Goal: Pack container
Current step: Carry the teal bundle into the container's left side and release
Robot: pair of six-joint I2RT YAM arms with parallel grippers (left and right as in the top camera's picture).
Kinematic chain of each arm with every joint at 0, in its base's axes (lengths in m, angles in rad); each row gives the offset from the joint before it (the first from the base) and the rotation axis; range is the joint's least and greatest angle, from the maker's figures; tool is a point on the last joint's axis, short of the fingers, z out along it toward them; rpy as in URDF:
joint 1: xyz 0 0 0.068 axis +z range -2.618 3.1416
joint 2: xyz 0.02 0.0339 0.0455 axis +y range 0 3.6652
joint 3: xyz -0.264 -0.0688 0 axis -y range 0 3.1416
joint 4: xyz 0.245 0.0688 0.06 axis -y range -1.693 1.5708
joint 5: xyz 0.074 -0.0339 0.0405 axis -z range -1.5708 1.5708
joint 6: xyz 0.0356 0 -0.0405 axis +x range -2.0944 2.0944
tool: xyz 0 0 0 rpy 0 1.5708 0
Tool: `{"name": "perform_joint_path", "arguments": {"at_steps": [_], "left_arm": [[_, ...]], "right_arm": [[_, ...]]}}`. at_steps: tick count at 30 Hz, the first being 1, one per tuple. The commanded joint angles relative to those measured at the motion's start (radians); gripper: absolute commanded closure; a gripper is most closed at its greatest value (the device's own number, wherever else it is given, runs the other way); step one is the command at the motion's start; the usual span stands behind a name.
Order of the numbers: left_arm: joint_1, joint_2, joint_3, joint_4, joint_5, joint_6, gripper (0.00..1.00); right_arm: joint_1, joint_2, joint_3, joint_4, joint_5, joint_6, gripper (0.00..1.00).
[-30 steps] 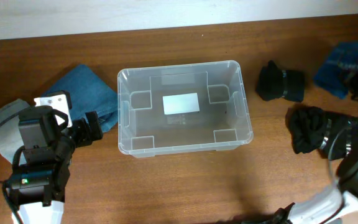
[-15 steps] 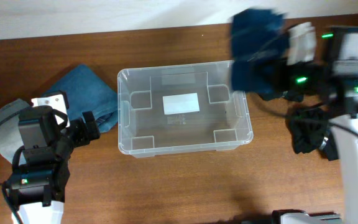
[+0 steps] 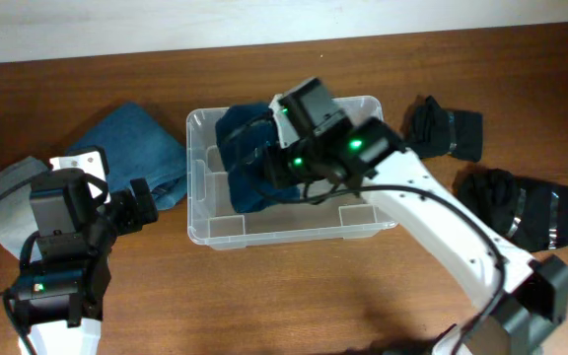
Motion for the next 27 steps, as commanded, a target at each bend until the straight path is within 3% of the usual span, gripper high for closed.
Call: {"name": "perform_joint_path", "arguments": {"at_steps": [1,14,16,17,18,27], "left_arm": [[0.001,0.001,0.023,-0.001,-0.007,-0.002,0.01],[0.0,0.001,0.023,-0.001,-0.006,-0.002,0.01],[0.0,0.001,0.023,-0.001,-0.006,-0.002,0.01],[0.0,0.001,0.023,-0.001,-0.006,-0.002,0.01],[0.0,0.001,0.023,-0.002,-0.006,-0.002,0.01],[0.0,0.001,0.023,-0.002,-0.007,-0.002,0.01]], "right_arm": [[0.024,0.054,0.018,0.04,0.037,0.174,0.9],[0.064,0.226,0.018,0.135,0.026,0.172,0.89],[0.069,0.226,0.018,0.138,0.026,0.168,0.75],[0.068,0.225,0.018,0.129,0.027,0.167,0.18],[0.066,0.225,0.018,0.117,0.033,0.16,0.02],[-0.049,0.18,0.019,0.081,0.04,0.086,0.02]]}}
